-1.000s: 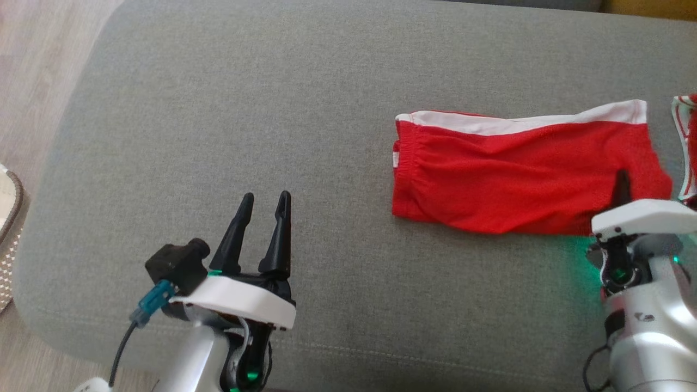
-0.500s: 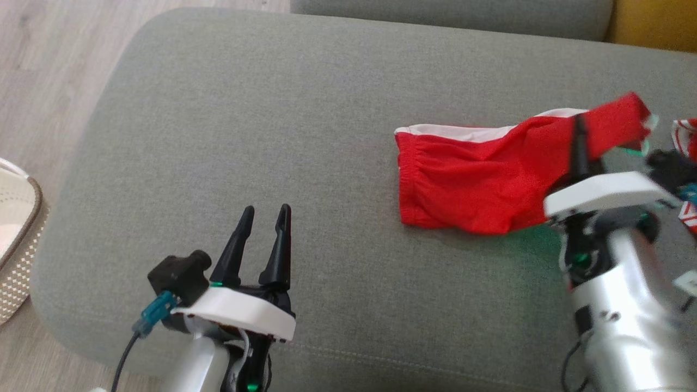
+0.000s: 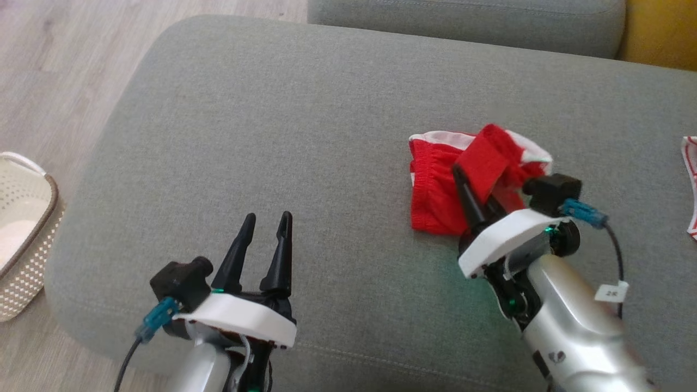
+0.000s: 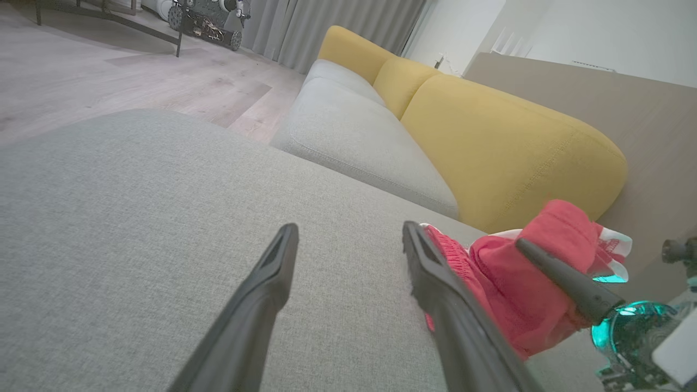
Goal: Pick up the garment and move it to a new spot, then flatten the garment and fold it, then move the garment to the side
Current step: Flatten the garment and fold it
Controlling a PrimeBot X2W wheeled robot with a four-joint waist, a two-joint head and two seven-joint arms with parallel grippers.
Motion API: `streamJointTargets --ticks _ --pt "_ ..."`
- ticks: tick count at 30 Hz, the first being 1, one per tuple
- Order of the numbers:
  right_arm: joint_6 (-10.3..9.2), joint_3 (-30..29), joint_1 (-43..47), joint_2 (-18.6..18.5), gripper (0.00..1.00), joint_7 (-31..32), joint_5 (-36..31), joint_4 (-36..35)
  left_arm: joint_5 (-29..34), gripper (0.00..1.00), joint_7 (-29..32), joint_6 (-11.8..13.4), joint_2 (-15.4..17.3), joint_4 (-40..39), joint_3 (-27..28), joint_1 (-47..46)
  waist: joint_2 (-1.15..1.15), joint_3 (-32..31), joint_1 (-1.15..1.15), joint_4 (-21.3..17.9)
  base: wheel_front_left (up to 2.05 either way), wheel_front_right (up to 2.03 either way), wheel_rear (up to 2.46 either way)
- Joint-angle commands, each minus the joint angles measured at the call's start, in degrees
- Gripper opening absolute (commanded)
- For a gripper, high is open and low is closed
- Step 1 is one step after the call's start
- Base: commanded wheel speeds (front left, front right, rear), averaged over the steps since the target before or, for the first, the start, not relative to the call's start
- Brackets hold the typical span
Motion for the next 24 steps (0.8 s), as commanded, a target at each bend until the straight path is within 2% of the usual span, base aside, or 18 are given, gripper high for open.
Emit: streamJointTargets --ticks 1,8,13,17,18,19,20,24 --pt "0.37 1.94 -3.0 -0.45 0.0 -0.47 -0.95 -0.86 0.48 1.0 -0.7 -0.2 0.44 -1.97 1.53 -1.0 0.0 0.12 0.0 0.22 0.0 0.0 0.0" --pt "0.37 10.96 -8.75 -2.91 0.0 -1.27 -6.98 5.76 -0.07 1.0 -0.7 -0.05 0.44 -2.27 0.82 -1.33 0.0 1.51 0.0 1.51 0.0 0.0 0.0" --pt "0.37 19.66 -13.49 -4.48 0.0 -0.57 -11.0 10.03 -0.67 1.0 -0.7 0.21 0.44 -2.47 0.63 -2.06 0.0 2.97 0.0 2.31 0.0 0.0 0.0" --pt "0.37 27.07 -16.36 -5.51 0.0 1.67 -11.71 13.42 -1.14 1.0 -0.7 0.28 0.44 -2.44 0.17 -2.66 0.0 3.88 0.0 3.01 0.0 0.0 0.0" --pt "0.37 28.86 -16.92 -5.74 0.04 2.39 -11.39 14.16 -1.27 1.0 -0.7 0.32 0.44 -2.44 0.11 -2.76 0.0 4.0 0.0 3.13 0.0 0.0 0.0" --pt "0.37 30.55 -17.48 -6.04 0.41 2.91 -11.08 14.83 -1.39 1.0 -0.7 0.36 0.44 -2.44 0.06 -2.84 0.0 4.12 0.0 3.25 0.0 0.0 0.0" --pt "0.37 31.96 -18.05 -6.34 1.0 3.2 -10.73 15.47 -1.49 1.0 -0.7 0.4 0.44 -2.46 0.04 -2.91 0.0 4.26 0.0 3.34 0.0 0.0 0.0" --pt "0.37 35.36 -19.3 -6.87 1.0 3.89 -7.27 17.44 -1.83 1.0 -0.7 0.55 0.44 -2.5 -0.12 -3.05 0.0 4.45 0.0 3.66 0.0 0.0 0.0"
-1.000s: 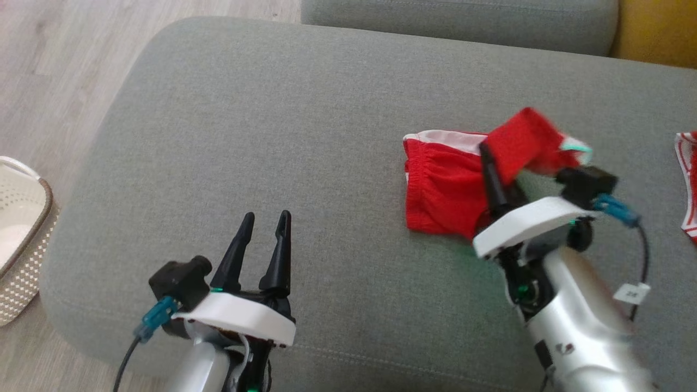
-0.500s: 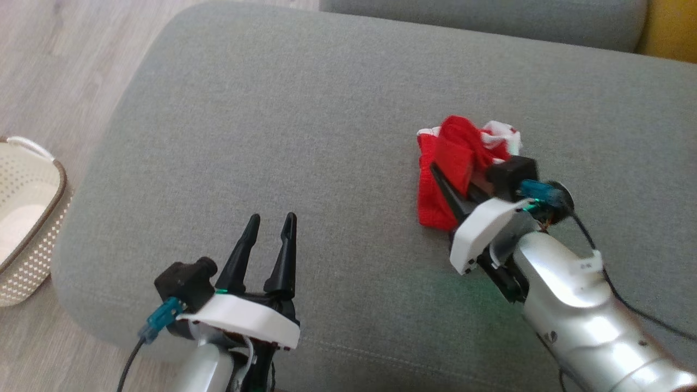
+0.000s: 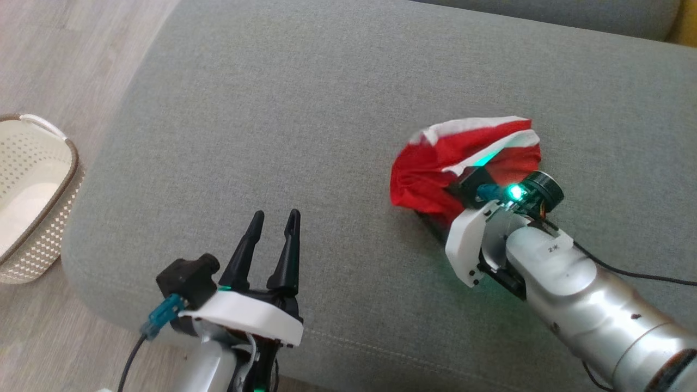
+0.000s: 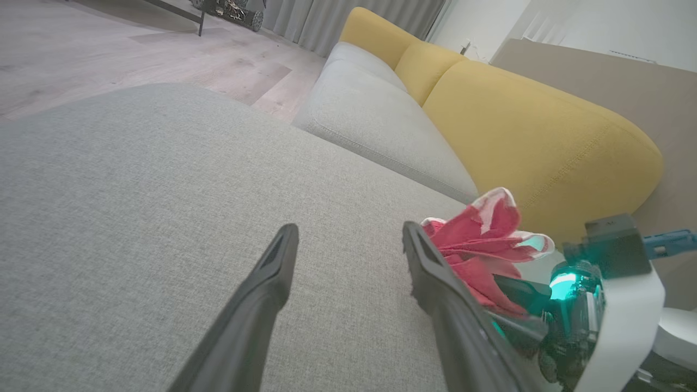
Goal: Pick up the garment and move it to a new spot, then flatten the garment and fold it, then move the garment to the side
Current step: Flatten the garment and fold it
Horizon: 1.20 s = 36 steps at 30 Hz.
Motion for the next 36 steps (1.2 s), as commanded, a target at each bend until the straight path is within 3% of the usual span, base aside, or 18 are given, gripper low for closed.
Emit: streamJointTargets --ticks 1,15,31,36 --pt "0.37 0.53 -1.3 -0.21 1.0 -0.23 1.57 -0.55 -0.64 1.0 -0.7 0.28 0.44 -2.14 1.65 -2.47 0.0 0.02 0.0 0.0 0.0 0.0 0.0" --pt "0.37 0.33 -2.3 -3.12 1.0 -3.64 14.0 -2.87 0.6 1.0 -0.7 0.38 0.44 -2.08 4.02 -2.47 0.0 -1.9 0.0 -5.05 0.0 0.0 0.0" --pt "0.37 -2.06 4.37 -8.22 1.0 -4.71 16.71 -11.06 2.79 1.0 -0.7 -0.22 0.44 -2.13 8.86 -3.02 0.0 -4.06 0.0 -12.61 0.0 0.0 0.0" --pt "0.37 -6.34 6.55 -9.99 1.0 -5.99 15.38 -12.56 3.21 1.0 -0.7 -0.67 0.44 -2.06 9.46 -3.01 0.0 -4.71 0.0 -13.67 0.0 0.0 0.0"
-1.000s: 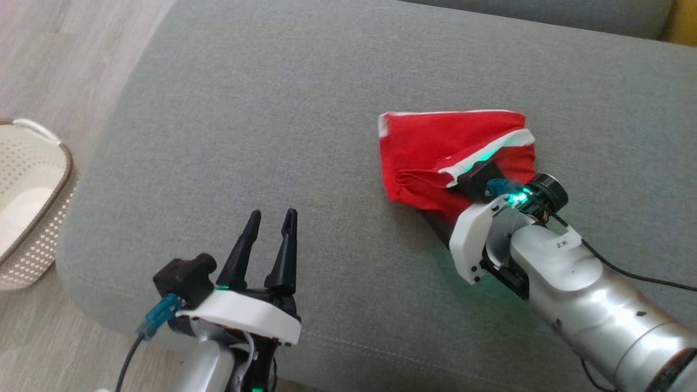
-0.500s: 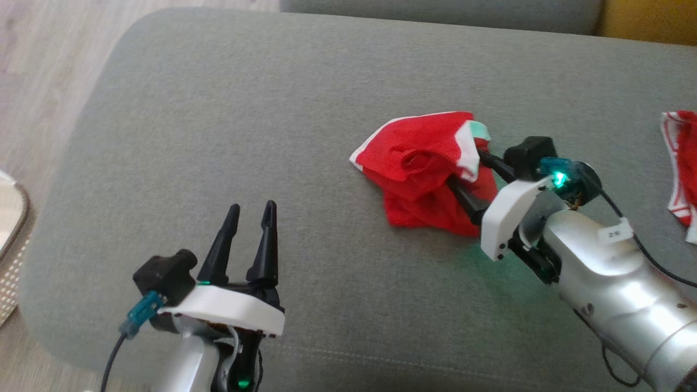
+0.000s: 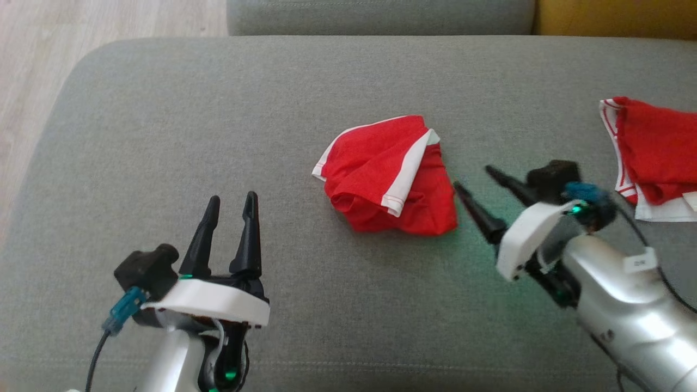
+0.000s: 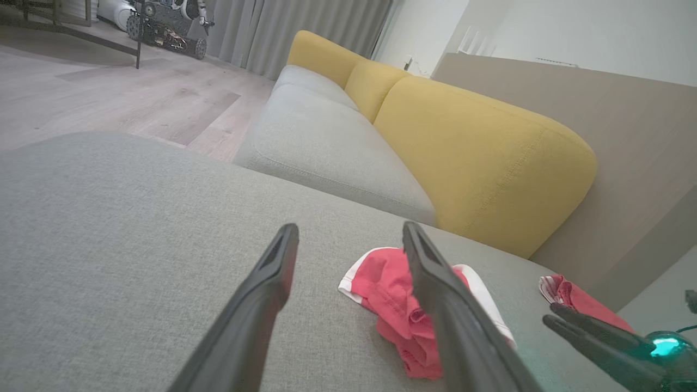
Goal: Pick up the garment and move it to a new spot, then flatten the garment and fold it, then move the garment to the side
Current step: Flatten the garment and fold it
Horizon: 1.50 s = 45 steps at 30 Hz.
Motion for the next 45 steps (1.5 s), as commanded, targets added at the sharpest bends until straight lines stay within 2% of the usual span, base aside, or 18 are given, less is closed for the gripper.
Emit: streamJointTargets --ticks 1,8,12,17,20,24,25,26,36,45 --pt "0.37 -2.29 0.66 -1.11 1.0 -1.5 -1.03 -1.39 0.51 1.0 -0.7 -0.37 0.44 -1.89 2.24 -2.34 0.0 -0.32 0.0 -0.36 0.0 0.0 0.0" --pt "0.37 -16.41 6.77 -0.31 1.0 -6.77 -7.14 -2.61 0.73 1.0 -0.7 -0.6 0.44 -2.78 3.38 -1.96 0.0 -0.79 0.0 -1.16 0.0 0.0 0.0" --pt "0.37 -26.42 12.47 2.2 1.0 -7.74 -13.37 -5.58 1.04 1.0 -0.7 -1.07 0.44 -2.95 4.0 -1.09 0.0 -0.98 0.0 -1.74 0.0 0.0 0.0" --pt "0.37 -39.09 20.85 7.58 1.0 -7.86 -22.08 -12.68 1.1 1.0 -0.7 -1.57 0.44 -2.96 3.97 0.73 0.0 -1.21 0.0 -2.5 0.0 0.0 0.0" --pt "0.37 -43.79 24.49 10.49 1.0 -7.87 -26.79 -16.29 1.09 1.0 -0.7 -1.7 0.44 -3.06 3.75 1.47 0.0 -1.33 0.0 -2.75 0.0 0.0 0.0" --pt "0.37 -46.74 26.86 13.04 1.0 -7.87 -30.7 -19.07 1.03 1.0 -0.7 -1.83 0.44 -2.99 2.9 1.67 0.0 -1.48 0.0 -2.65 0.0 0.0 0.0" --pt "0.37 -47.2 27.05 13.46 0.33 -7.86 -31.28 -19.48 0.99 1.0 -0.7 -1.8 0.44 -3.01 2.64 1.62 0.0 -1.47 0.0 -2.52 0.0 0.0 0.0" --pt "0.37 -47.54 27.1 13.72 0.0 -7.81 -31.82 -19.88 0.95 1.0 -0.7 -1.8 0.44 -3.07 2.36 1.48 0.0 -1.3 0.0 -2.31 0.0 0.0 0.0" --pt "0.37 -43.26 22.46 13.32 0.0 -4.66 -33.02 -20.41 0.31 1.0 -0.7 -1.86 0.44 -3.55 0.98 -0.1 0.0 2.72 0.0 0.92 0.0 0.0 0.0" --pt "0.37 -32.35 14.7 10.51 0.0 1.01 -30.05 -12.81 -0.43 1.0 -0.7 -1.93 0.44 -2.97 -0.36 -1.82 0.0 5.44 0.0 5.64 0.0 0.0 0.0"
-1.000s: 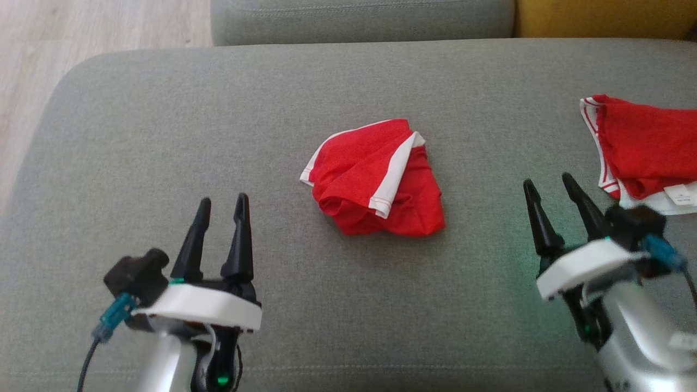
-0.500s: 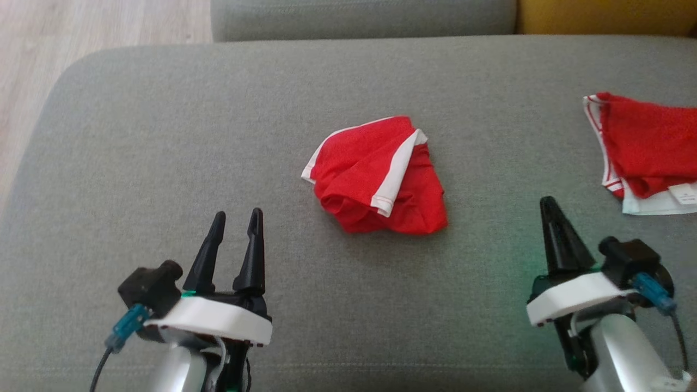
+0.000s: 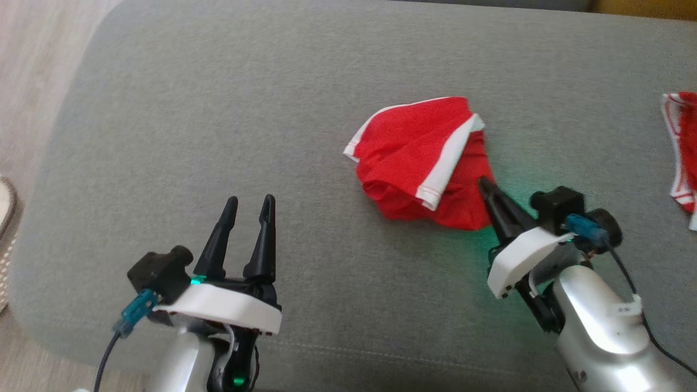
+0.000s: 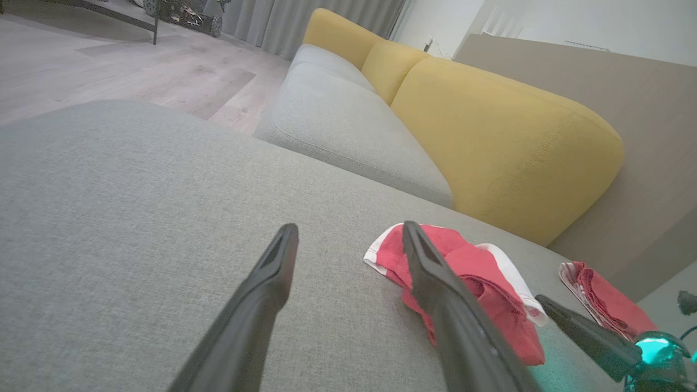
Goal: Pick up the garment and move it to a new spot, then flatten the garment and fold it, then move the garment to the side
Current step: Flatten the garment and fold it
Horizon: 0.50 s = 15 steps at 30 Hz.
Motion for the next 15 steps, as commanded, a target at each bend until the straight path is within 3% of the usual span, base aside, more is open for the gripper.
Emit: streamJointTargets --ticks 1,15 --pt "0.37 3.07 -2.19 -0.87 0.0 1.06 1.14 0.09 -0.45 1.0 -0.7 0.04 0.43 -1.77 1.35 -2.7 0.0 0.92 0.0 1.85 0.0 0.0 0.0" --pt "0.37 16.12 -16.26 -5.25 0.0 2.63 10.21 6.14 -2.63 1.0 -0.7 0.91 0.43 -1.96 -0.13 -4.12 0.0 3.76 0.0 9.21 0.0 0.0 0.0"
